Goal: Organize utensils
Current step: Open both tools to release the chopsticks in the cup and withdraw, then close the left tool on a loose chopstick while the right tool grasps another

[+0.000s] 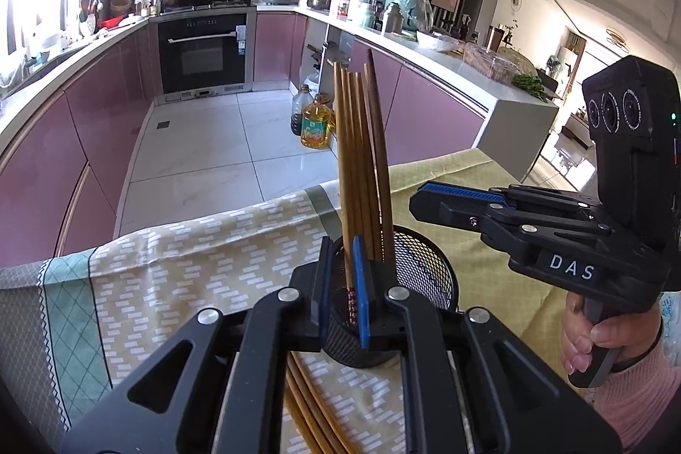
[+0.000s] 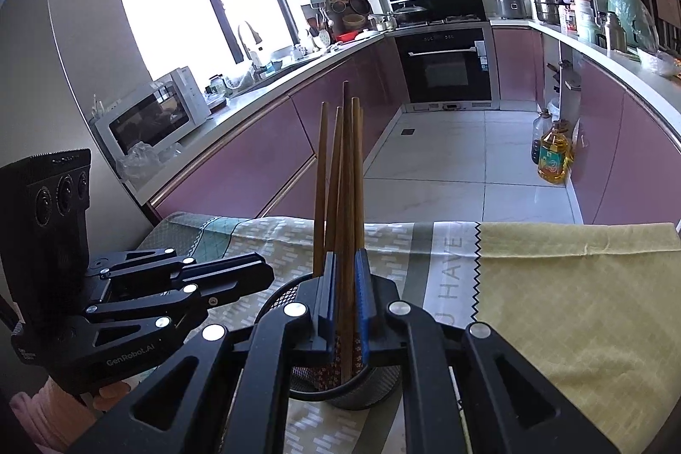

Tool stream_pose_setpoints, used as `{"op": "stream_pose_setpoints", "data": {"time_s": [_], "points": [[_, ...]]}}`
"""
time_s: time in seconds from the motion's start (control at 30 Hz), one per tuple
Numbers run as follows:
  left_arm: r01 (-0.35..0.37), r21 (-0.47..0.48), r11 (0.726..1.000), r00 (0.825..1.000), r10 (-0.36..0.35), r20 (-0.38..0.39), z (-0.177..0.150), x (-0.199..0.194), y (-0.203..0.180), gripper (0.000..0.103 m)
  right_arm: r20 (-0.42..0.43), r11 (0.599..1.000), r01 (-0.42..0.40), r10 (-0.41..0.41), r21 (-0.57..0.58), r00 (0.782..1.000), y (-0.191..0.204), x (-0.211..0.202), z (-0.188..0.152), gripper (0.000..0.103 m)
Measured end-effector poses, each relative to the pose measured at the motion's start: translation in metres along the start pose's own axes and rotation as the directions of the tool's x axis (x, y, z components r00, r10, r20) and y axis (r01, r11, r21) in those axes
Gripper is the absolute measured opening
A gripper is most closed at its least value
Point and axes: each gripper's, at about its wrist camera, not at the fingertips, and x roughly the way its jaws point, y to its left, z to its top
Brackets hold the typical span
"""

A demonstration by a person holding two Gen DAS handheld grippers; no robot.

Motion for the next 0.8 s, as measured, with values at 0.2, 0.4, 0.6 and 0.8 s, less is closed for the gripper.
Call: {"op": "stream_pose_setpoints", "data": {"time_s": [0.2, 0.4, 0.6, 0.8], "points": [[-0.048, 0.027, 0.998, 0.991, 0.045, 0.126, -0.019, -0.044, -0.004, 0.042, 0.044, 0.999, -0.043, 0.044, -0.026, 0.998, 0.012, -0.024, -0.015, 0.021], [-0.095, 0.035, 0.995, 0.978, 0.087, 0.188, -0.054, -0.080, 0.001, 0.059, 0.069, 0.990, -0.104, 0.111, -0.090, 0.991, 0.036, -0.050, -0.041, 0.038], [-0.137, 0.003, 0.991, 0.987, 0.136, 0.089, -0.094, -0.077, 0.017, 0.059, -0.055, 0.989, -0.124, 0.120, -0.082, 0.991, 0.049, -0.027, -0.084, 0.040], [-0.172, -0.034, 0.985, 0.985, 0.171, -0.025, -0.125, -0.058, 0.031, 0.059, -0.194, 0.993, -0.098, 0.083, -0.071, 0.977, 0.062, 0.013, -0.121, 0.040]]}}
